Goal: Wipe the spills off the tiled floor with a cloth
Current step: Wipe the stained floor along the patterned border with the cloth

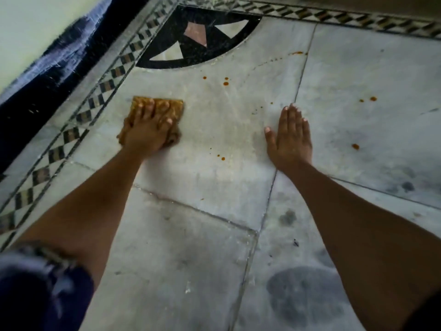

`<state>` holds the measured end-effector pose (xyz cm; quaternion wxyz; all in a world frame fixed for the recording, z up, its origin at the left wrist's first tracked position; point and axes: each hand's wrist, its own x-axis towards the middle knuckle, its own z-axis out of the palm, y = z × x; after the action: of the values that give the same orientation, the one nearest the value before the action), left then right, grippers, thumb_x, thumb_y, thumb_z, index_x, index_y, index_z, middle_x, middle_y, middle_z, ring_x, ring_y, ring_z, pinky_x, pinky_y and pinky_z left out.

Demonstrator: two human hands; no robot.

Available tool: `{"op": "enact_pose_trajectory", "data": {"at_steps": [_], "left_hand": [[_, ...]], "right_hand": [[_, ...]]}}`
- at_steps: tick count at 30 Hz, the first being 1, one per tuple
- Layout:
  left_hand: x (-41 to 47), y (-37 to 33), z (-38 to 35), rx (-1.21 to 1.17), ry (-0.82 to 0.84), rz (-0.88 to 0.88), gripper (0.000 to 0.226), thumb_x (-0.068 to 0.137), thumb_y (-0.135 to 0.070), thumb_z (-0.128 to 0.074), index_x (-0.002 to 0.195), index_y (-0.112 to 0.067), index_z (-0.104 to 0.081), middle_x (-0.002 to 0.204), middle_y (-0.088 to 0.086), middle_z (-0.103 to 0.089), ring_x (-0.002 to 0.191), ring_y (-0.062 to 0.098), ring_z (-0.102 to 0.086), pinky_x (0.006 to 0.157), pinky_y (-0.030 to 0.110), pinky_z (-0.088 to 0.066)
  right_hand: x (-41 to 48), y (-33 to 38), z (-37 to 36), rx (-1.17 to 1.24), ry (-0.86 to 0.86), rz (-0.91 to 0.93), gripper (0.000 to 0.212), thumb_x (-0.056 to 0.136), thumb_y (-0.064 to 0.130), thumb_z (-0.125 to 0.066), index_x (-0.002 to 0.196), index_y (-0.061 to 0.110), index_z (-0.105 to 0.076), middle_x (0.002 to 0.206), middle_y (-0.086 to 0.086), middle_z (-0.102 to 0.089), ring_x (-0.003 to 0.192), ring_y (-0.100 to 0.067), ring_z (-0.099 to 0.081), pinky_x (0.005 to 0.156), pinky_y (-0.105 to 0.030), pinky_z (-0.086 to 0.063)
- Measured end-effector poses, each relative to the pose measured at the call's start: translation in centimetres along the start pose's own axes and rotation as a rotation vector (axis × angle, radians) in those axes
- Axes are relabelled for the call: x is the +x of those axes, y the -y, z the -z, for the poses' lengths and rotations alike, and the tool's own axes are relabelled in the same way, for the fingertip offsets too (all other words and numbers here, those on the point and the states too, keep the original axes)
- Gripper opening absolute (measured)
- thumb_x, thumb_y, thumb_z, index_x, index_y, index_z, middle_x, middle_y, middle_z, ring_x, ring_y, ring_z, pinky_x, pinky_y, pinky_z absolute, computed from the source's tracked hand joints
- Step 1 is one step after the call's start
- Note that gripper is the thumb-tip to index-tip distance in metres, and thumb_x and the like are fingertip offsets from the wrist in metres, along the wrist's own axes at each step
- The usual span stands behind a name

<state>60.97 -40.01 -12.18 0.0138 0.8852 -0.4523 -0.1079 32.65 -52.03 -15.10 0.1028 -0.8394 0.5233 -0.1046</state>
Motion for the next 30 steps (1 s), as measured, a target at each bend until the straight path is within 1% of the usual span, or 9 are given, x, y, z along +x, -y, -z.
{"op": "enact_pose_trajectory", "data": {"at_steps": [3,9,13,16,18,21,25,27,30], "left_hand": [[4.0,-4.0,0.5,-0.011,0.037,0.004,0.054,0.1,-0.046,-0.022,0.15,-0.032,-0.007,0.16,0.0,0.003,0.146,0.024,0.006,0.115,0.043,0.006],[1.6,-5.6,-0.9,0.107,-0.025,-0.316,0.062,0.086,-0.059,-0.011,0.146,-0.043,-0.013,0.159,-0.009,-0.008,0.146,0.017,-0.005,0.116,0.043,-0.004],[6.3,-3.7,0.3,0.03,0.045,-0.003,0.057,0.095,-0.057,-0.016,0.148,-0.04,-0.003,0.16,-0.004,0.004,0.146,0.022,0.006,0.116,0.05,0.003],[10.8,-7.9,1.2,-0.073,0.056,0.16,0.056,0.098,-0.053,-0.016,0.149,-0.036,0.001,0.159,0.0,0.01,0.145,0.026,0.011,0.115,0.049,0.008],[12.3,-11.9,1.2,-0.081,0.082,0.089,0.056,0.098,-0.052,-0.015,0.149,-0.034,0.001,0.159,0.001,0.01,0.145,0.027,0.012,0.114,0.048,0.009],[10.9,-15.9,0.0,-0.017,0.097,-0.171,0.056,0.097,-0.054,-0.017,0.149,-0.037,-0.002,0.159,-0.003,0.008,0.146,0.025,0.011,0.116,0.049,0.006],[5.5,-11.6,-1.5,0.097,0.013,-0.43,0.064,0.086,-0.063,-0.007,0.147,-0.042,-0.011,0.159,-0.008,-0.007,0.146,0.019,-0.002,0.115,0.046,-0.003],[6.2,-8.5,-0.7,0.102,0.016,-0.337,0.061,0.089,-0.06,-0.01,0.147,-0.041,-0.009,0.159,-0.005,-0.007,0.146,0.021,-0.002,0.115,0.049,-0.002],[10.6,-8.8,0.4,0.035,0.017,-0.049,0.055,0.097,-0.053,-0.018,0.149,-0.038,-0.005,0.16,-0.002,0.003,0.146,0.025,0.005,0.116,0.051,0.002]], "right_hand": [[1.0,-0.6,-1.0,-0.041,0.035,-0.027,0.077,0.089,0.052,-0.011,0.148,0.002,-0.01,0.157,-0.017,-0.009,0.145,-0.026,-0.007,0.118,-0.038,-0.002],[0.9,-0.6,-0.6,-0.034,0.049,-0.037,0.083,0.083,0.056,-0.006,0.149,0.004,-0.01,0.157,-0.015,-0.009,0.145,-0.026,-0.008,0.118,-0.039,-0.002],[0.9,-0.5,-0.5,-0.033,0.065,-0.042,0.08,0.085,0.053,-0.008,0.149,0.004,-0.008,0.157,-0.014,-0.007,0.146,-0.026,-0.006,0.117,-0.038,0.001],[0.8,-0.6,-0.5,-0.036,0.066,-0.042,0.077,0.088,0.051,-0.013,0.149,0.005,-0.007,0.157,-0.014,-0.006,0.146,-0.025,-0.005,0.117,-0.038,0.003],[0.9,-0.6,-0.5,-0.023,0.06,-0.037,0.077,0.088,0.051,-0.015,0.149,0.004,-0.009,0.157,-0.015,-0.008,0.146,-0.026,-0.007,0.117,-0.038,0.002],[1.0,-0.5,-0.4,0.002,0.037,-0.045,0.076,0.088,0.05,-0.018,0.148,0.003,-0.016,0.156,-0.016,-0.015,0.145,-0.027,-0.012,0.117,-0.039,-0.002],[0.9,-0.4,-0.5,-0.002,0.033,-0.045,0.075,0.089,0.049,-0.021,0.148,0.003,-0.016,0.156,-0.016,-0.015,0.145,-0.027,-0.012,0.116,-0.038,0.0],[0.9,-0.4,-0.5,-0.005,0.038,-0.048,0.075,0.089,0.05,-0.019,0.148,0.005,-0.013,0.157,-0.014,-0.012,0.146,-0.025,-0.008,0.116,-0.037,0.003],[0.9,-0.4,-0.4,-0.007,0.047,-0.046,0.075,0.089,0.051,-0.016,0.149,0.006,-0.008,0.158,-0.013,-0.007,0.146,-0.024,-0.004,0.115,-0.035,0.007]]}}
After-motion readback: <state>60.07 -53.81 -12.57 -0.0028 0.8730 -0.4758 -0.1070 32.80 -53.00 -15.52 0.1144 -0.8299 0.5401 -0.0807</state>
